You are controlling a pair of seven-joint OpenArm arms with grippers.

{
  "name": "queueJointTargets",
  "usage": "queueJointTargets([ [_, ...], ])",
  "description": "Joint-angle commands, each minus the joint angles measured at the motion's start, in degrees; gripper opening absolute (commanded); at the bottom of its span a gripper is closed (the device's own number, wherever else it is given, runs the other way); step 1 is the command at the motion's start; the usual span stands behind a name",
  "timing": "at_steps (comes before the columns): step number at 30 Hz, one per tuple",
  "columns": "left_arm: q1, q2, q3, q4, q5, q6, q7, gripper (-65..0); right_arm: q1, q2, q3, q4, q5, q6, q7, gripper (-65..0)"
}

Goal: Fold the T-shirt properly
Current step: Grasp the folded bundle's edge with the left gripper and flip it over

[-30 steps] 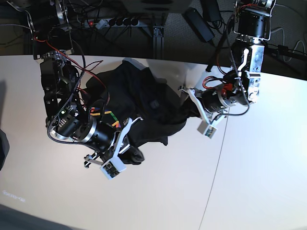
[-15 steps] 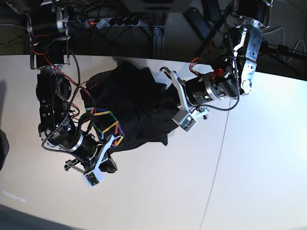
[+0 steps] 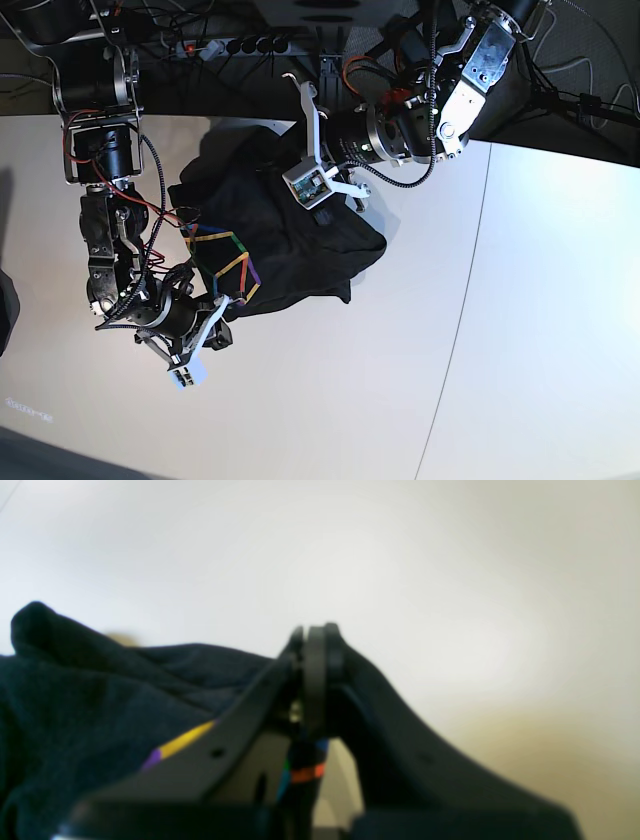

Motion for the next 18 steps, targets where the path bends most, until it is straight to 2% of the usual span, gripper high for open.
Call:
queueJointTargets([
  [1, -0.44, 0.2, -0.11, 0.37, -0.68, -0.26, -1.29, -65.0, 1.68, -0.11, 0.35, 0.79, 0.7, 2.75, 1.44, -65.0],
  [6, -0.44, 0.2, -0.11, -2.71, 0.46, -0.26, -2.38, -65.0, 1.68, -0.31, 0.2, 0.79, 1.53, 2.75, 0.15, -65.0],
  [11, -0.44, 0.2, -0.17, -4.72, 3.32, -0.24, -3.93, -65.0, 1.53, -0.31, 0.02, 0.79, 4.87, 2.8, -2.38, -65.0],
  [18, -0.96, 0.2, -0.26, -6.99, 5.49, -0.22, -6.91, -65.0, 0.09, -0.31, -0.11, 0.09, 5.38, 2.82, -2.38, -65.0],
])
